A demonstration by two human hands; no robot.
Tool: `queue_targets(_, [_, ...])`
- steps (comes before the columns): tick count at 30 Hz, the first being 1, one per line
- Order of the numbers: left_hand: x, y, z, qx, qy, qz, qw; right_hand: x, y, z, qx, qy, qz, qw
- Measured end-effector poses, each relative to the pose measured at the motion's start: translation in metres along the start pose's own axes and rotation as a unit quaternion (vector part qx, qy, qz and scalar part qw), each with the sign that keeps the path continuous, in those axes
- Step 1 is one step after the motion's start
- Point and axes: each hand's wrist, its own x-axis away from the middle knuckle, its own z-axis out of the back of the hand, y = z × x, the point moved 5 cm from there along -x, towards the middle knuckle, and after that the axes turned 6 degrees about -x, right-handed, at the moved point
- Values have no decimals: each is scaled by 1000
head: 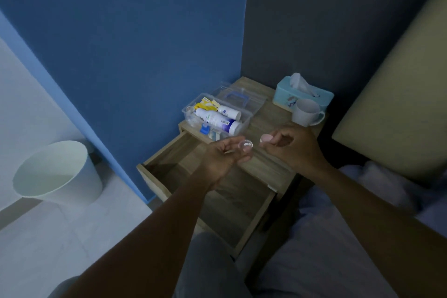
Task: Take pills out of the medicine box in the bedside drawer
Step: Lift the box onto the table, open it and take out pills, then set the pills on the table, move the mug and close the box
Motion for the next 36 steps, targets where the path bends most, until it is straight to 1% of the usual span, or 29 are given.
queue_targets(2, [-17,-14,-6,-78,-2,-1,997,5,29,5,14,11,-24,1000])
queue_targets(4, [-37,-27,-11,-171,1,-24,985,10,58,10,24,14,-54,998])
queue_targets(6, [-56,-39,-15,-288,5,-63,956,13,84,13,50,16,-72,996])
queue_targets(8, [-74,-47,-22,-393,0,-94,915,15,107,15,88,12,-78,993])
queue_targets(10, [-89,-53,-28,-441,-12,-117,890,16,125,14,122,10,-87,989])
queue_targets(12, [-103,-62,-36,-463,-40,-127,876,16,137,11,145,9,-86,986])
queue_targets(14, [-114,-71,-43,-482,-68,-118,865,14,142,6,163,5,-67,984])
queue_targets(16, [-124,-77,-47,-493,-65,-108,861,11,148,-1,185,-10,-49,981])
queue_targets(18, [-133,-85,-48,-492,-60,-104,862,8,157,-6,200,-28,-53,978])
queue_targets(22, [-147,-104,-47,-482,-51,-97,869,7,169,-11,189,-29,-80,978])
queue_targets(28, [-154,-122,-47,-515,-31,-87,853,5,173,-14,182,-16,-102,978])
queue_targets(31, [-152,-122,-49,-527,-57,-81,844,7,174,-13,162,-7,-111,980])
queue_targets(33, [-144,-118,-45,-519,-67,-82,848,10,176,-7,152,3,-122,981])
queue_targets(34, [-138,-117,-40,-525,-68,-87,844,11,178,-3,154,8,-128,980])
queue_targets(36, [-125,-119,-30,-558,-80,-88,821,12,181,7,160,18,-136,978])
